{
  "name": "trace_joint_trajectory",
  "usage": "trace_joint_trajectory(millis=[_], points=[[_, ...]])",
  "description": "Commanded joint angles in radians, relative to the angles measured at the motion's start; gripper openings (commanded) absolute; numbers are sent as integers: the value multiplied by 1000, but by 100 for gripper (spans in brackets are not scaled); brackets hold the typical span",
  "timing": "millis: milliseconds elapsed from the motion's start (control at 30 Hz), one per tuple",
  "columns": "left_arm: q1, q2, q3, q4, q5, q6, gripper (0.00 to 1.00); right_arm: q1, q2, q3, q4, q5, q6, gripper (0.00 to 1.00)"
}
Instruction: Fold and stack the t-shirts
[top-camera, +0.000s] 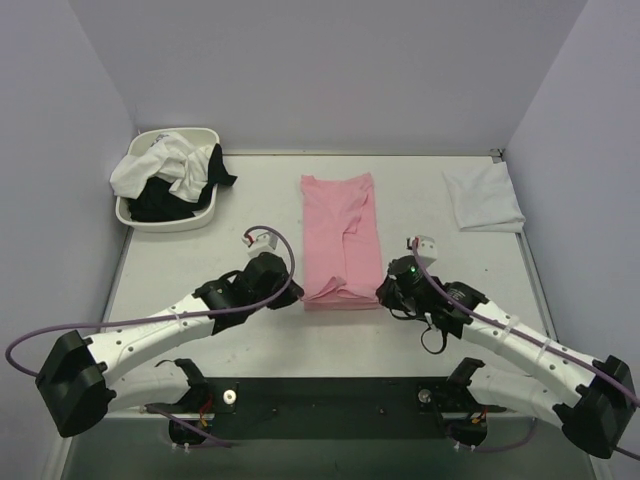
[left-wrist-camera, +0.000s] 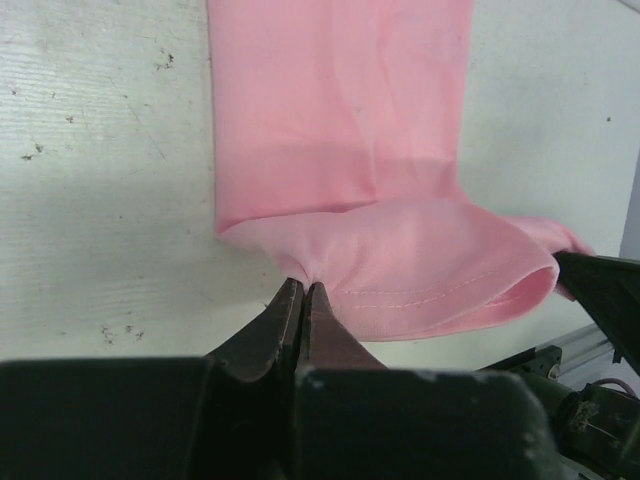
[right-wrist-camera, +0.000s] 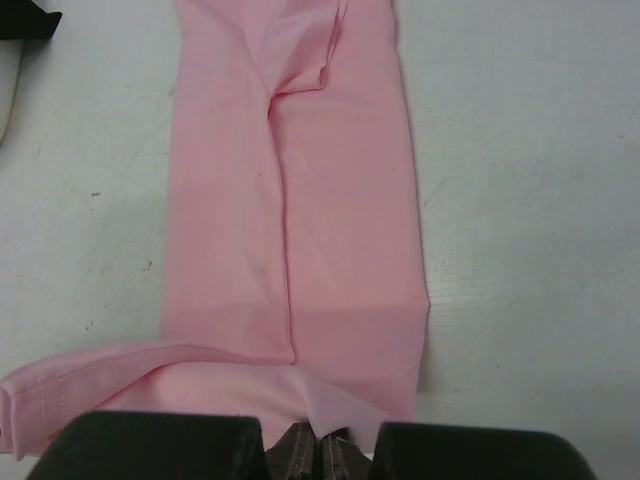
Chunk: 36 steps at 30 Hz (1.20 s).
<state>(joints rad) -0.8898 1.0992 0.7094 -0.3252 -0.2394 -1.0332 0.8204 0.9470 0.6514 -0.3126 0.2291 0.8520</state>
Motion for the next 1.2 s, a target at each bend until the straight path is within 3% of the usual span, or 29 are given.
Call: trace_joint_trajectory(millis=[0,367,933,1167], points=[[40,79,68,81,48,64,0,-82,111,62,58,-69,-91,0],[71,222,162,135,91,100,0,-145,309,159,144,-189,-139,0],[213,445,381,121,173,168,0,-326,467,318,161,-289,-179,0],[273,537,420,136,204,177,0,-375,608,408,162,-336,-191,0]])
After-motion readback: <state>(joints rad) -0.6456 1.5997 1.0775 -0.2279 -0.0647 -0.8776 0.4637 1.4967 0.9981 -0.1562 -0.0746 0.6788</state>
